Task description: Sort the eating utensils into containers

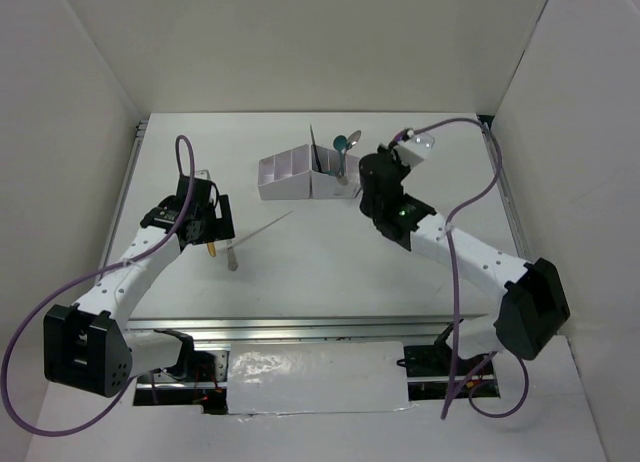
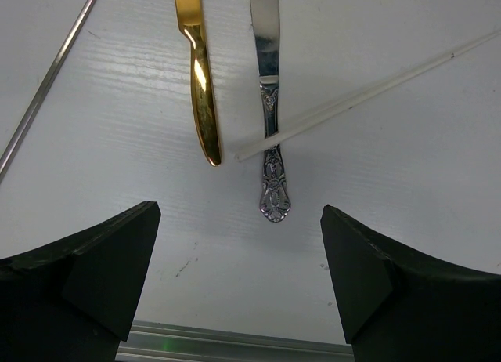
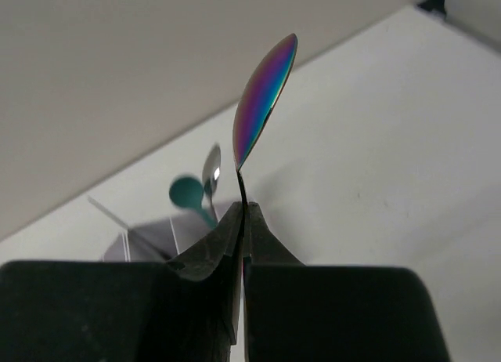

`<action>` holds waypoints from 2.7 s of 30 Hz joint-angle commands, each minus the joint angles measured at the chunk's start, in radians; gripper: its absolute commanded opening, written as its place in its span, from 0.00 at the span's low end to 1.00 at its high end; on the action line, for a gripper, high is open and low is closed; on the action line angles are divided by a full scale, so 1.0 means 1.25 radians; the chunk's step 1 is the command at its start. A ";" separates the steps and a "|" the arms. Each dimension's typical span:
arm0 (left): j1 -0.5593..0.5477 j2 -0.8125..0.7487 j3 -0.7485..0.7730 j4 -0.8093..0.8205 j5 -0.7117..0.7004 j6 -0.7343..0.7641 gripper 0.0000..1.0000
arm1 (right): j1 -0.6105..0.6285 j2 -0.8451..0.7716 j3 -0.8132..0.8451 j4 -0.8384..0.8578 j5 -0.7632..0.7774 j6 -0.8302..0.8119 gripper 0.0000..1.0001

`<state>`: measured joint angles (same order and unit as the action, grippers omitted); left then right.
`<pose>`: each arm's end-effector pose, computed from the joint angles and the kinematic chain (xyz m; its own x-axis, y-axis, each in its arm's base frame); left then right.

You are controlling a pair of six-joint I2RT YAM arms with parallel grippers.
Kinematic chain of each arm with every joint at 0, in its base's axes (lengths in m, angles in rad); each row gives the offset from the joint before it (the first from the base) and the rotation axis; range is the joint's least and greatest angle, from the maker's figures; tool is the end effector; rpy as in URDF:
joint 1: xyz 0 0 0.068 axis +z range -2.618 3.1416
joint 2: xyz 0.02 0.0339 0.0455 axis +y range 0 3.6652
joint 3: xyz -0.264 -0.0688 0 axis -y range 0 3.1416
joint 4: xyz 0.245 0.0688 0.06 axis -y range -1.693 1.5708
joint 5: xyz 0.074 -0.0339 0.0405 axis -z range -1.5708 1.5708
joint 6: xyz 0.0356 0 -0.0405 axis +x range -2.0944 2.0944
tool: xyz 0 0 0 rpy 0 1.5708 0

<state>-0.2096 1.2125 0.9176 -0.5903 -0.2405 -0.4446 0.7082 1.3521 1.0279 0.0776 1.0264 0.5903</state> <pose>0.2444 -0.0433 0.2629 -0.7070 -0.2767 -0.6509 -0.2764 0.9552 -0.1059 0.2505 0.1744 0.3275 0.0092 0.3874 -0.9219 0.3468 0.8635 0.3663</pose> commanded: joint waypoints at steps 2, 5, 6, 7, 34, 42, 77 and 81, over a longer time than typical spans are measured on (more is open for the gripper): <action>0.006 -0.012 0.000 0.024 0.002 0.008 0.98 | -0.062 0.104 0.154 0.251 -0.028 -0.293 0.00; 0.006 -0.004 0.000 0.024 0.006 0.010 0.98 | -0.082 0.194 0.219 0.322 -0.053 -0.368 0.00; 0.006 -0.004 -0.001 0.024 0.003 0.010 0.98 | -0.082 0.214 0.255 0.328 -0.059 -0.385 0.00; 0.007 -0.002 -0.001 0.024 0.000 0.010 0.98 | -0.087 0.234 0.271 0.329 -0.066 -0.390 0.00; 0.009 0.031 0.005 0.030 -0.014 0.013 0.98 | -0.105 0.580 0.445 0.327 -0.162 -0.331 0.00; 0.008 0.033 0.008 0.030 -0.019 0.021 0.99 | -0.105 0.579 0.466 0.252 -0.223 -0.309 0.30; 0.138 0.291 0.211 -0.047 -0.101 -0.064 0.80 | -0.022 -0.175 -0.070 -0.011 -0.428 -0.022 0.57; 0.113 0.369 0.211 -0.036 -0.068 -0.076 0.81 | -0.022 -0.177 -0.076 -0.006 -0.446 -0.030 0.57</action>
<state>-0.0410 1.6089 1.1809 -0.6495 -0.3683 -0.5301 0.6765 1.1690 0.9344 0.0612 0.4881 0.5423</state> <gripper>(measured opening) 0.811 0.567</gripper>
